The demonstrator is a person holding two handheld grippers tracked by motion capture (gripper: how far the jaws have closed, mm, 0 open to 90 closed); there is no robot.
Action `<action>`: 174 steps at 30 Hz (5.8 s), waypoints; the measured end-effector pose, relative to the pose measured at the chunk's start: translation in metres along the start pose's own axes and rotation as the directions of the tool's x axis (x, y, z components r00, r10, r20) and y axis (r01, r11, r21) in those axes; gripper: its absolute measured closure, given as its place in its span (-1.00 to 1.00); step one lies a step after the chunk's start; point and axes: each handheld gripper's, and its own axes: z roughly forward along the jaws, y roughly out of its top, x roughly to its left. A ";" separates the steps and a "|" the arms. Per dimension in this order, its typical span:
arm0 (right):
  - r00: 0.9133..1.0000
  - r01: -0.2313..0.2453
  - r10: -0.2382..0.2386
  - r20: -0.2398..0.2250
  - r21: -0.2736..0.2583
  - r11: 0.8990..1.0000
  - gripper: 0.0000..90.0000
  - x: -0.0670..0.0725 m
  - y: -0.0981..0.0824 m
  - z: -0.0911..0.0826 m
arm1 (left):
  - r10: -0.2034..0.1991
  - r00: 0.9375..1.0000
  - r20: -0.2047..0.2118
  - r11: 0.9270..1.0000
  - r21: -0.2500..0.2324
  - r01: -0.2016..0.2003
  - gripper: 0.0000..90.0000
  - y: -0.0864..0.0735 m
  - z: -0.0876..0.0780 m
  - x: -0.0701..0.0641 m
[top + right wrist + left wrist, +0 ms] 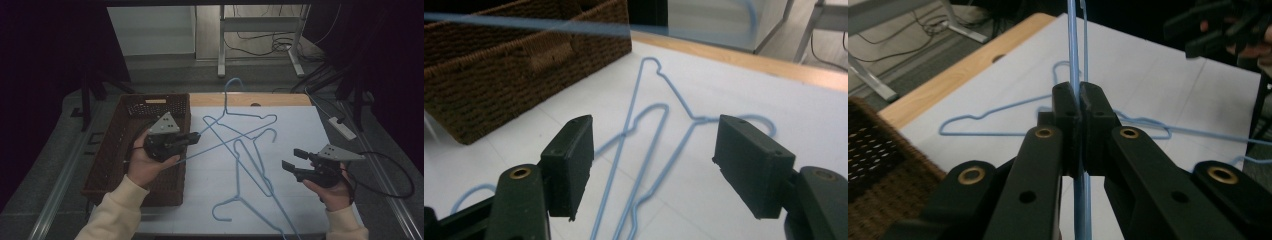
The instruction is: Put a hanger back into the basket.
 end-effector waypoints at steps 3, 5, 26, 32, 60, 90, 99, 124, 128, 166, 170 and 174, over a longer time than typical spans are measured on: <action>1.000 -0.014 0.014 0.007 0.009 1.000 -0.29 -0.004 -0.007 0.000 | -0.019 0.999 -0.033 1.000 -0.025 0.018 0.94 -0.004 -0.014 0.007; 1.000 -0.018 0.018 0.012 0.016 1.000 -0.29 -0.005 -0.010 0.000 | -0.033 0.998 -0.047 0.999 -0.037 0.031 0.94 -0.007 -0.021 0.010; 0.999 -0.038 0.037 0.021 0.076 0.996 -0.31 -0.010 -0.027 0.006 | -0.175 0.956 -0.235 0.982 -0.106 0.154 0.94 -0.054 -0.089 0.056; 0.999 -0.036 0.034 0.024 0.088 0.995 -0.32 -0.010 -0.028 0.007 | -0.203 0.939 -0.278 0.978 -0.094 0.184 0.94 -0.072 -0.098 0.068; 0.999 -0.044 0.041 0.026 0.135 0.990 -0.37 -0.011 -0.033 0.013 | -0.240 0.915 -0.325 0.966 0.011 0.257 0.94 -0.123 -0.096 0.099; 0.999 -0.049 0.046 0.023 0.156 0.987 -0.38 -0.012 -0.035 0.015 | -0.141 0.909 -0.392 0.939 0.237 0.248 0.93 -0.128 -0.042 0.106; 0.998 -0.054 0.051 0.021 0.168 0.984 -0.38 -0.012 -0.036 0.017 | -0.107 0.909 -0.403 0.886 0.375 0.271 0.92 -0.132 -0.033 0.115; 0.999 -0.051 0.049 0.016 0.176 0.983 -0.39 -0.012 -0.037 0.018 | -0.036 0.861 -0.507 0.830 0.464 0.308 0.27 -0.136 -0.017 0.120; 0.998 -0.054 0.052 0.019 0.174 0.983 -0.39 -0.012 -0.037 0.017 | -0.047 0.863 -0.503 0.881 0.386 0.273 0.00 -0.129 -0.029 0.112; 0.999 0.006 -0.015 0.042 0.207 0.978 -0.39 0.002 -0.034 0.018 | -0.128 0.984 -0.126 0.991 0.008 0.130 -0.17 -0.111 -0.046 0.022; 0.999 0.005 -0.014 0.042 0.202 0.979 -0.36 0.003 -0.033 0.016 | -0.134 0.983 -0.124 0.991 -0.007 0.134 -0.17 -0.112 -0.047 0.017; 0.999 0.000 -0.010 0.048 0.202 0.979 -0.32 0.003 -0.032 0.014 | -0.130 0.984 -0.124 0.991 0.001 0.131 -0.17 -0.113 -0.045 0.014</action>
